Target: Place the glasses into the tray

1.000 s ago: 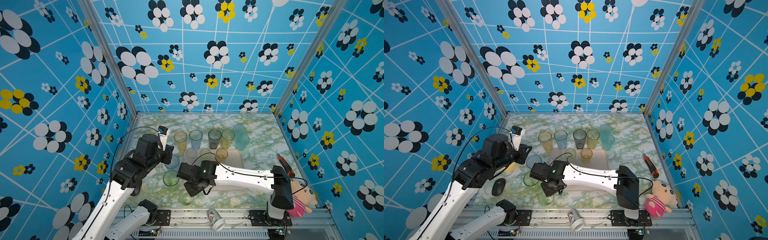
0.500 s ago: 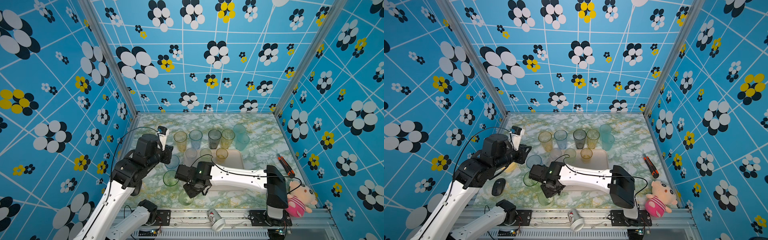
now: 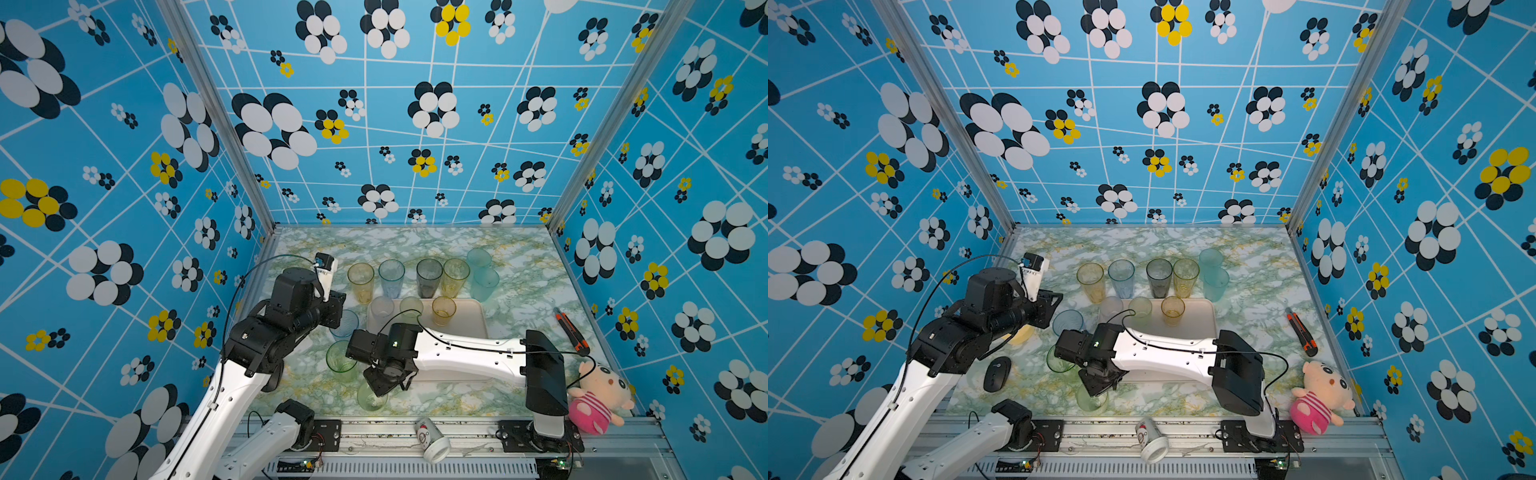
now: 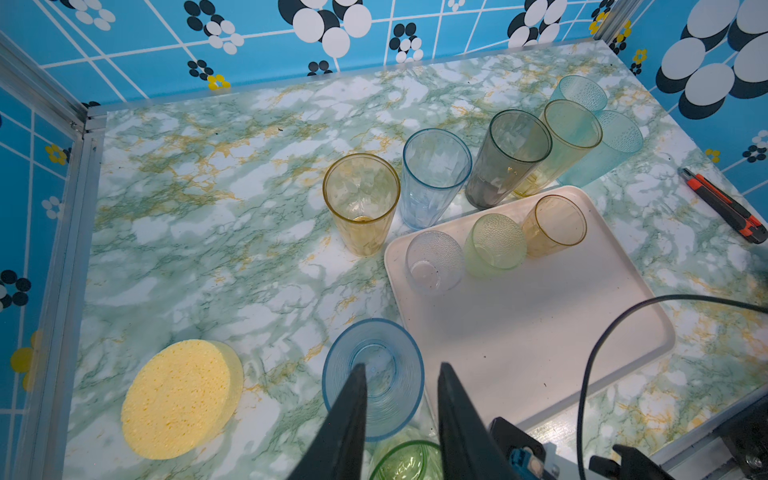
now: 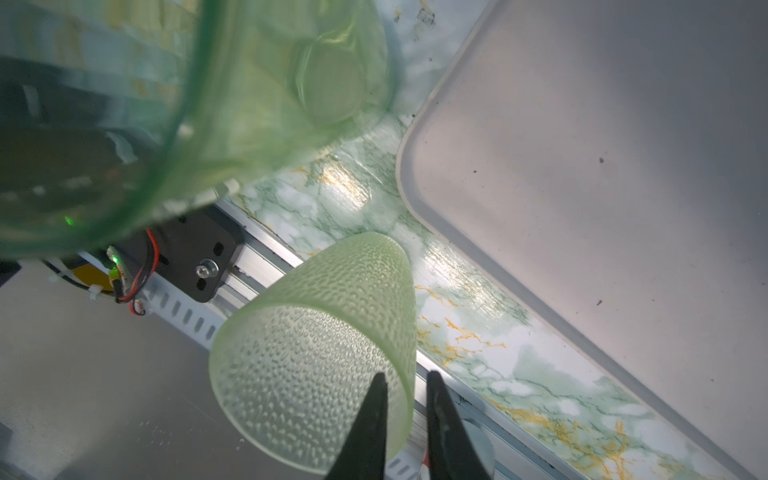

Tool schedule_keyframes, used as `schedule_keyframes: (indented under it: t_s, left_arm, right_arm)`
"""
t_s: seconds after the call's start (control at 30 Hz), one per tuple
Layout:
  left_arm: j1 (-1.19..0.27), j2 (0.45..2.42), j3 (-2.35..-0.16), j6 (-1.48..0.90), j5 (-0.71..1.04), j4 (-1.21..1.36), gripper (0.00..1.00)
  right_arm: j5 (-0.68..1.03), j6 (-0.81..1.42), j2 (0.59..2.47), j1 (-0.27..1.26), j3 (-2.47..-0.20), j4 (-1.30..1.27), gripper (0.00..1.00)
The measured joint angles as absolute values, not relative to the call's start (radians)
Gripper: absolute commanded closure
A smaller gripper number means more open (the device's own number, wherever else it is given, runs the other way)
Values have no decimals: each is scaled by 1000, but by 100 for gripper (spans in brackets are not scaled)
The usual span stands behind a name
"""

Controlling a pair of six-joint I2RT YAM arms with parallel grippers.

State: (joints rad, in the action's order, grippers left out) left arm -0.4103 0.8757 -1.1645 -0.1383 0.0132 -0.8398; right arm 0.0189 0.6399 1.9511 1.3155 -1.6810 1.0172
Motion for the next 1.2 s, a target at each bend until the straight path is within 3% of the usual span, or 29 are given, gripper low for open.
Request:
schedule_keyframes:
  t_s: [0.13, 0.47, 0.77, 0.93, 1.2]
  left_arm:
    - [-402, 876, -1164, -134, 20, -837, 69]
    - [-377, 878, -1151, -126, 37, -834, 69]
    - [-373, 905, -1151, -119, 60, -830, 69]
    - [-373, 937, -1151, -118, 83, -830, 70]
    - [-405, 1011, -1165, -111, 109, -822, 72]
  right_arm:
    - [25, 640, 1971, 1316, -1692, 1024, 84]
    - [17, 635, 1988, 1316, -1711, 1068, 100]
    - [-67, 634, 1957, 1312, -1707, 1113, 100]
    - [-126, 648, 1779, 1256, -1594, 1135, 100]
    - [-263, 674, 1414, 1004, -1415, 1263, 100]
